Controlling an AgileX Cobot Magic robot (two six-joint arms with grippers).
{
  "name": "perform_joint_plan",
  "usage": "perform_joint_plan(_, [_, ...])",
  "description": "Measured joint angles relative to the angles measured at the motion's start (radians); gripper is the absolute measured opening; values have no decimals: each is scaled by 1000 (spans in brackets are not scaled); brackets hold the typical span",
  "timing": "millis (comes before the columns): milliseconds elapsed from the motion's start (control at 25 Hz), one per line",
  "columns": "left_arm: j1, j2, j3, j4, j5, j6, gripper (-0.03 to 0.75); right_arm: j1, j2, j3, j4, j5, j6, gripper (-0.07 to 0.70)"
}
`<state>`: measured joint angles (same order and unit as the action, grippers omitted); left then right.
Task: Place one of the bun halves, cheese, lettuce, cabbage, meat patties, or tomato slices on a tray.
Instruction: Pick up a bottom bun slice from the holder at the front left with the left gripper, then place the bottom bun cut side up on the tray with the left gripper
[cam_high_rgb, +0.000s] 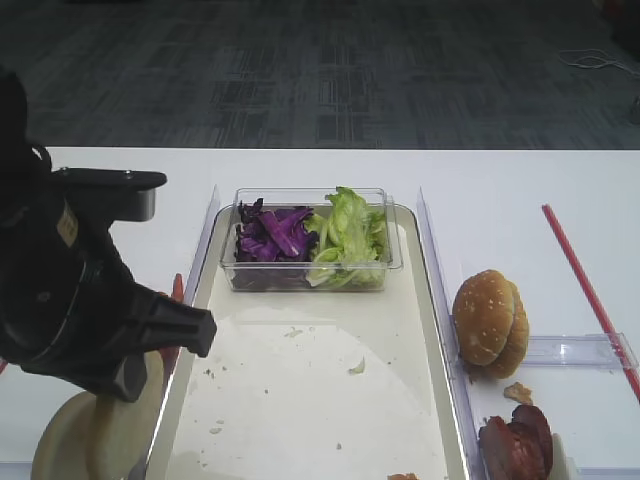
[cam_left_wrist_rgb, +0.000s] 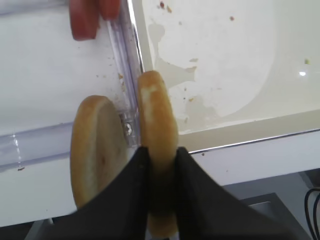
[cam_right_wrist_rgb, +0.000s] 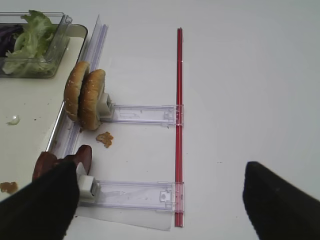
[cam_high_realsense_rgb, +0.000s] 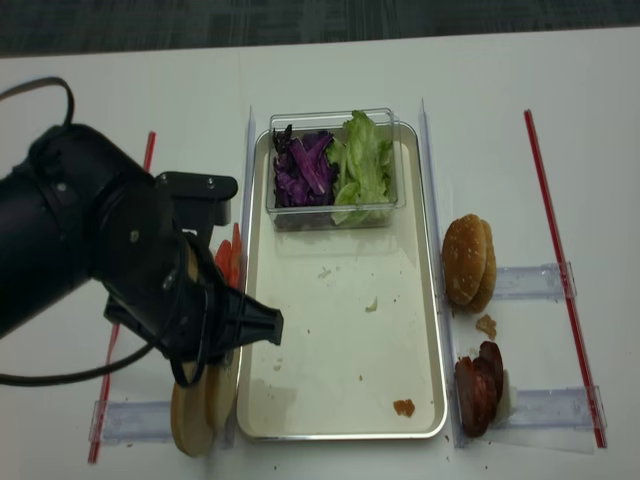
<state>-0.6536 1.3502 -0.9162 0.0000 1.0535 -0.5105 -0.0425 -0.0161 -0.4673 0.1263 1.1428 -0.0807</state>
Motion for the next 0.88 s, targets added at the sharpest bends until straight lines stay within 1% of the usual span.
perform_joint_plan(200, [0,-13,-43,0,18,12,98,0,0,0,0,0,0,693])
perform_joint_plan(440, [0,-15,-54,21,20,12,96,0,0,0,0,0,0,693])
perform_joint_plan(640, [4,-15,-54,21,-12,13,96,0,0,0,0,0,0,693])
perform_joint_plan(840, [44,-15,-54,-8,-36,16,95,0,0,0,0,0,0,693])
perform_joint_plan(880, [50,-15,-54,-20,-52,25,95,0,0,0,0,0,0,693])
